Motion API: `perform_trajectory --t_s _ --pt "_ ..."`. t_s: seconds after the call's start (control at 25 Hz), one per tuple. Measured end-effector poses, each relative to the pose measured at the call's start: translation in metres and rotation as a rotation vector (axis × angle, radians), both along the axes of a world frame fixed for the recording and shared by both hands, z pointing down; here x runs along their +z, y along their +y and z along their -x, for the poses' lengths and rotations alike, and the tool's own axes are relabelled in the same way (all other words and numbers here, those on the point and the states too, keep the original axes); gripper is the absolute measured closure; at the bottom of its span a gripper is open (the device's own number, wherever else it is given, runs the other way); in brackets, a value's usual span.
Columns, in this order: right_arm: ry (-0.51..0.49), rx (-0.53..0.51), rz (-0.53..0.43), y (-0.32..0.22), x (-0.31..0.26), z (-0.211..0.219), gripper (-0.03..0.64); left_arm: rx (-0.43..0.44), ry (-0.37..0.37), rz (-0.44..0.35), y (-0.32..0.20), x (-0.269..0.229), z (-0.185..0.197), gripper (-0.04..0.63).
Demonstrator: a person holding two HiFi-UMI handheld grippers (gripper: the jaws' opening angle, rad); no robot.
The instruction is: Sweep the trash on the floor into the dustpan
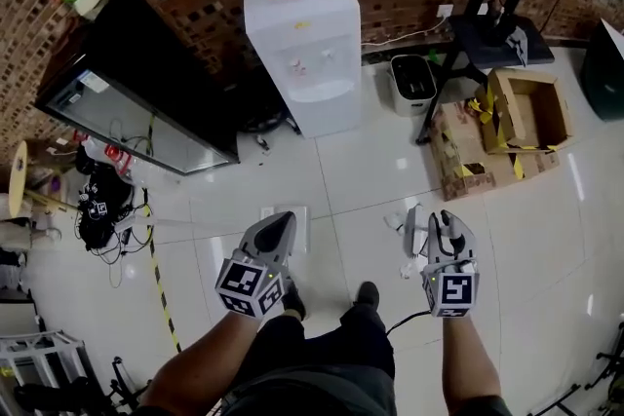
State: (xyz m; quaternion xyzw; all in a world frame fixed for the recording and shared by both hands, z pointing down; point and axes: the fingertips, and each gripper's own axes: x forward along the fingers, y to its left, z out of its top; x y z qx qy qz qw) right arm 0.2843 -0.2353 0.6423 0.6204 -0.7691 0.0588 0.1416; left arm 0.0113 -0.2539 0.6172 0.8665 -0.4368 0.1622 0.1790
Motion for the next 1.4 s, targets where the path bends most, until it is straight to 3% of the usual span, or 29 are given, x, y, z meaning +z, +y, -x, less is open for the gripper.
perform_trajectory --t_s 0.24,0.72,0.8,0.96,1.2,1.4 --pt "0.006 0.011 0.036 -0.007 0.006 0.068 0.541 -0.014 0.006 0.005 -0.006 0.000 0.084 0.588" --pt "-0.022 -0.137 0.055 -0.016 -0.001 0.262 0.541 -0.077 0.062 0.019 -0.001 -0.009 0.240 0.589" --pt "-0.020 -0.163 0.055 -0.018 -0.001 0.288 0.541 -0.096 0.087 0.028 -0.005 -0.011 0.256 0.589" --pt "-0.022 -0.195 0.052 -0.019 -0.002 0.329 0.541 -0.059 0.064 0.023 -0.008 -0.006 0.273 0.589" --pt "-0.035 -0.220 0.055 -0.026 -0.002 0.390 0.541 -0.069 0.069 0.024 -0.005 0.005 0.309 0.589" --pt "-0.062 -0.257 0.064 -0.030 -0.005 0.454 0.540 -0.130 0.088 0.025 0.001 0.006 0.354 0.589"
